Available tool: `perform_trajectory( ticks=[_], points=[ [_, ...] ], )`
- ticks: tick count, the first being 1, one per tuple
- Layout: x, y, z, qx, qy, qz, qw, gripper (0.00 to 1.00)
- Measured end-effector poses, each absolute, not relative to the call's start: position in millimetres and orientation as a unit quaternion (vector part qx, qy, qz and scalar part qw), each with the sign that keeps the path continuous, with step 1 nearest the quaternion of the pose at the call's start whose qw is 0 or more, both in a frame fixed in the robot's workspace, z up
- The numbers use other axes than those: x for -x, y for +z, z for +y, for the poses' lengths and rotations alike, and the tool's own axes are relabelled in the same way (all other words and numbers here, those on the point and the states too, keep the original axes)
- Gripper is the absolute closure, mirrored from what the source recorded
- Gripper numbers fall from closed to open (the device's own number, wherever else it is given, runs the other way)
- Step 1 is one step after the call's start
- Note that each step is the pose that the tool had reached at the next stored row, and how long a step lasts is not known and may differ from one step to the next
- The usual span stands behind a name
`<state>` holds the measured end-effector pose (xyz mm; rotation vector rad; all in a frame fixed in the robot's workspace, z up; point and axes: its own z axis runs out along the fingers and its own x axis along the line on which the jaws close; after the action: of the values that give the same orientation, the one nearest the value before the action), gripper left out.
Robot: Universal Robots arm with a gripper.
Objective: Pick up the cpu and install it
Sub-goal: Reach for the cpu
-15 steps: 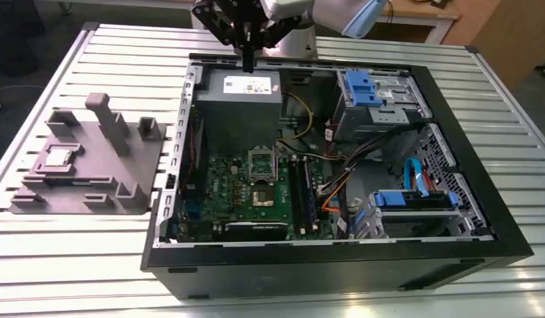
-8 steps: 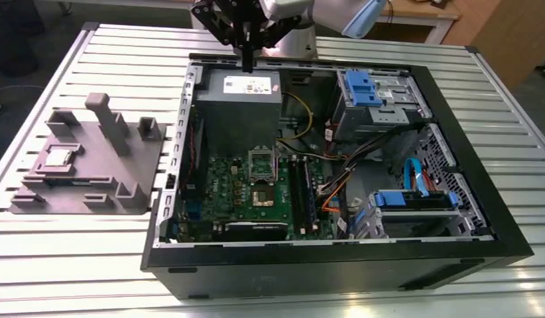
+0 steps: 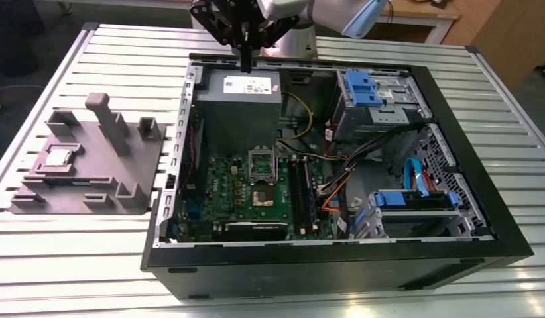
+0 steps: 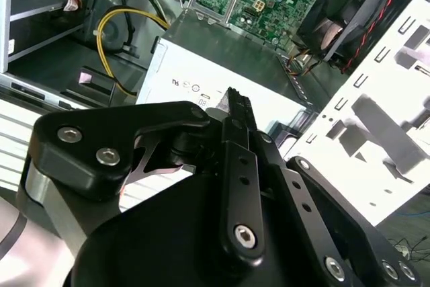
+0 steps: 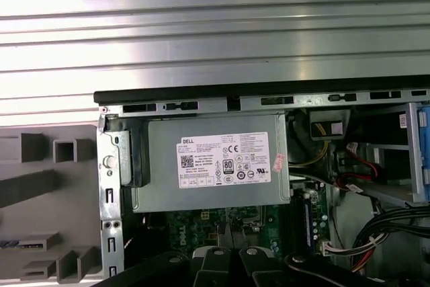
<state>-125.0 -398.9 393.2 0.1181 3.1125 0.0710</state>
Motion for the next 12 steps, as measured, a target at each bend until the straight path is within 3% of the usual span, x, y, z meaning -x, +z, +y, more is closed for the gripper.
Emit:
perform_trajectory(
  ticks=[12],
  points=[
    [141.3, 392.0, -398.9, -0.038, 0.023, 0.999, 0.013, 0.90]
  ],
)
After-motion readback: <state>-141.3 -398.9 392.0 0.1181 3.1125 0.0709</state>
